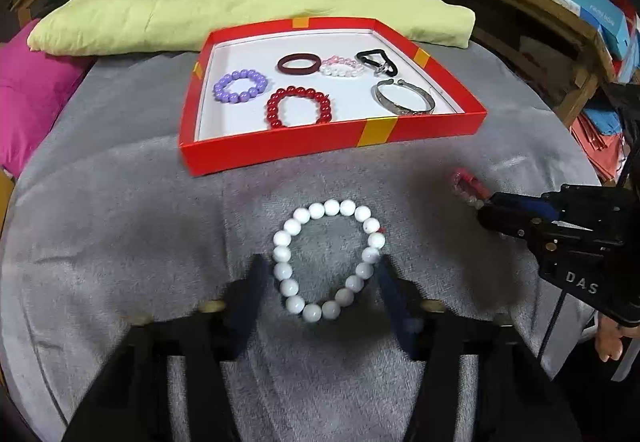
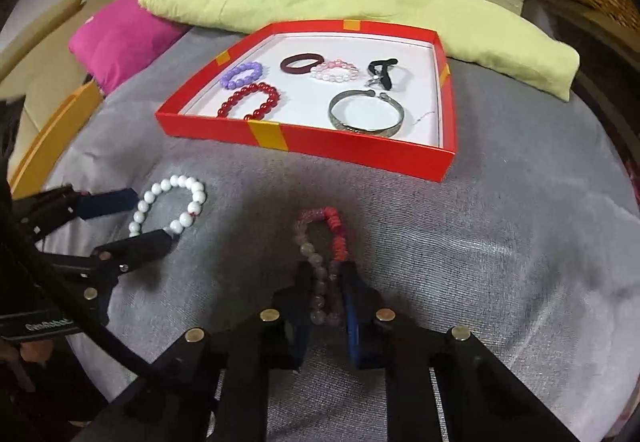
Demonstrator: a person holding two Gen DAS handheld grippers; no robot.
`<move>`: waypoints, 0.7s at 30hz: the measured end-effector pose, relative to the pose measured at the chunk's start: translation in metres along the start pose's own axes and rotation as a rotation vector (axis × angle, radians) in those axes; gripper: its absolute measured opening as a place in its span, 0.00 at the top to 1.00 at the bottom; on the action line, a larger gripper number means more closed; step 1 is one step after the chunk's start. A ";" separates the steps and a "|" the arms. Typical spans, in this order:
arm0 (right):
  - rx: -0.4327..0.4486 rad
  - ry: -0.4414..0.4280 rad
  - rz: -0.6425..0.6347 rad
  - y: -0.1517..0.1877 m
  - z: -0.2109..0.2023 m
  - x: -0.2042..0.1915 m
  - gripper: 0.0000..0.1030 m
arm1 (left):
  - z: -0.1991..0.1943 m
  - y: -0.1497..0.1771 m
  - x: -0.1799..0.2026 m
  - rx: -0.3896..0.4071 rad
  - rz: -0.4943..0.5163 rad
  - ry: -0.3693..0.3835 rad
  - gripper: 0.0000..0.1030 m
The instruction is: Organize jewelry
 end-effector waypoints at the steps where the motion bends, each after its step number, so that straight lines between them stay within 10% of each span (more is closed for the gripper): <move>1: 0.003 0.001 -0.001 0.000 -0.001 0.000 0.85 | 0.002 0.000 0.000 -0.001 0.003 0.001 0.65; 21: -0.011 -0.062 0.081 0.000 -0.004 0.001 0.92 | -0.010 -0.008 -0.002 0.039 -0.013 0.027 0.97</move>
Point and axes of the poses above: each gripper's, at about its wrist camera, not at the fingertips, and z roughly the way its jaws point, x to its right, y to its underside, the point moved 9 cm from there along z, roughly the way its jaws point, and after that the axes turned 4 degrees about -x, right-handed, at the moved point
